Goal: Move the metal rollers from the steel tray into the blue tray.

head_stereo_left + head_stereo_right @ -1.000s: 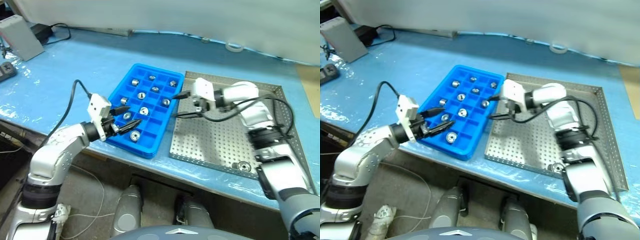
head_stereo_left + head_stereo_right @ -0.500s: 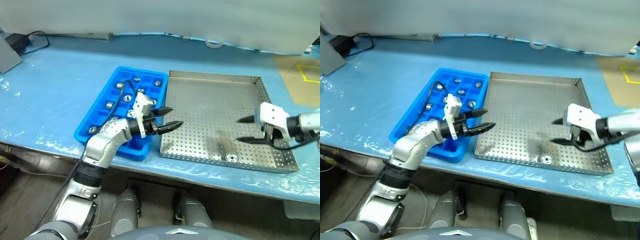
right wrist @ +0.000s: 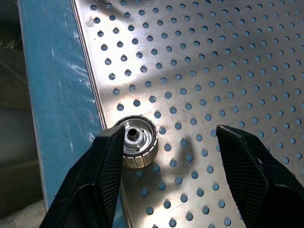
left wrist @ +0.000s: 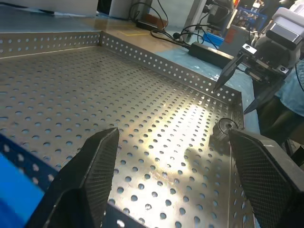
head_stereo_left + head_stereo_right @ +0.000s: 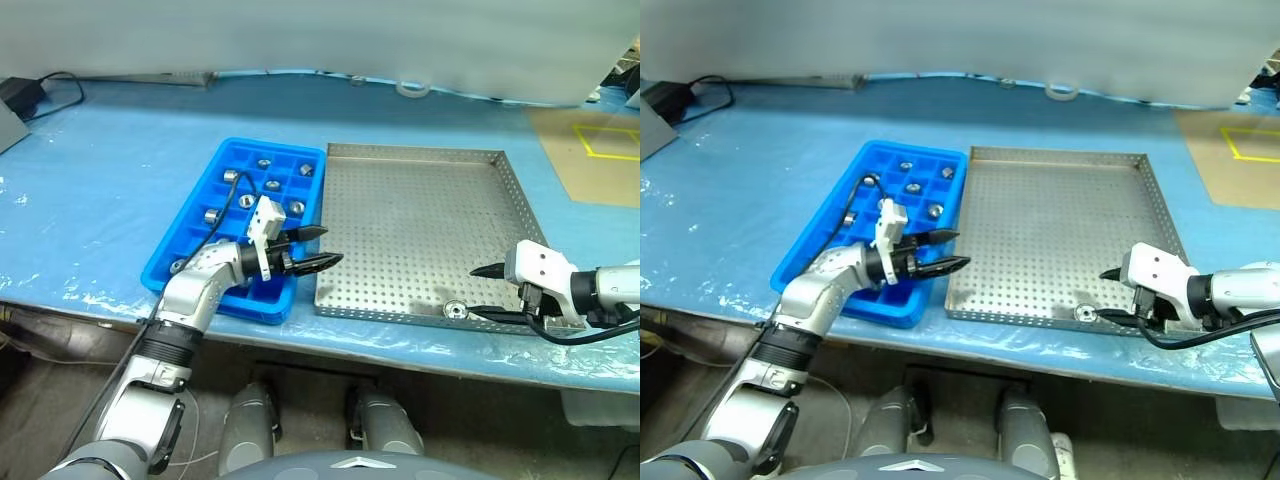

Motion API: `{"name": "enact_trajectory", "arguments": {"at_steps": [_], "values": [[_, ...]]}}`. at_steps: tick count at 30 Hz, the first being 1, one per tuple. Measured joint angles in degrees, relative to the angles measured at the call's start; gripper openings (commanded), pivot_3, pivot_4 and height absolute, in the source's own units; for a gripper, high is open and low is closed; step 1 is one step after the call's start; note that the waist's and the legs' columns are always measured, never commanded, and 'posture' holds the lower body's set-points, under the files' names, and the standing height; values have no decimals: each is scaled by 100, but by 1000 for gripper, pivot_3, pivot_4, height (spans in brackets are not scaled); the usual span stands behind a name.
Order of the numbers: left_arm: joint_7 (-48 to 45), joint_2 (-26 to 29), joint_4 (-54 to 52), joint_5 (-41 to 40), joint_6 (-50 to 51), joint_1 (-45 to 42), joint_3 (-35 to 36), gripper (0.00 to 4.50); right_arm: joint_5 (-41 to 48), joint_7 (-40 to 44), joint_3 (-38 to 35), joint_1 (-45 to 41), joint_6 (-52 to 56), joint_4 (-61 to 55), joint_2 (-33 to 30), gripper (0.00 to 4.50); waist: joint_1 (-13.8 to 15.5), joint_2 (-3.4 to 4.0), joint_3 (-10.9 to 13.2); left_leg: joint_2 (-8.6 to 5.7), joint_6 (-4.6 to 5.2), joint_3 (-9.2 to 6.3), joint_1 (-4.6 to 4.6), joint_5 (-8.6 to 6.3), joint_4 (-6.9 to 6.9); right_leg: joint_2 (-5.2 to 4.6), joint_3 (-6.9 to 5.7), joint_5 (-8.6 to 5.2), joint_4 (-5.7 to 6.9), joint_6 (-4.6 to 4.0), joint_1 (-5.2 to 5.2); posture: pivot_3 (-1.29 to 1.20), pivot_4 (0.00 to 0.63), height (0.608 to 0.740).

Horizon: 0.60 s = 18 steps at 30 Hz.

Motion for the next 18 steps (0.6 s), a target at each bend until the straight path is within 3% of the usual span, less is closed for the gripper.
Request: {"name": "enact_trajectory", "arguments": {"at_steps": [10,18], "values": [[103,-239,-34,176,-79,96,-62,3879,-66,-273,314,-1,-153,84,133,3175,-1,2,-1,1,-4,0,5,-6,-1,0,0,-1,-1,2,4,-278,150,740],[595,-276,-879,135,599,147,-143,3879,-122,-253,486,-124,-522,538,168,3175,47,2,-1,1,-3,0,3,-8,-3,0,-2,-1,-7,1,6,-265,150,740]]}}
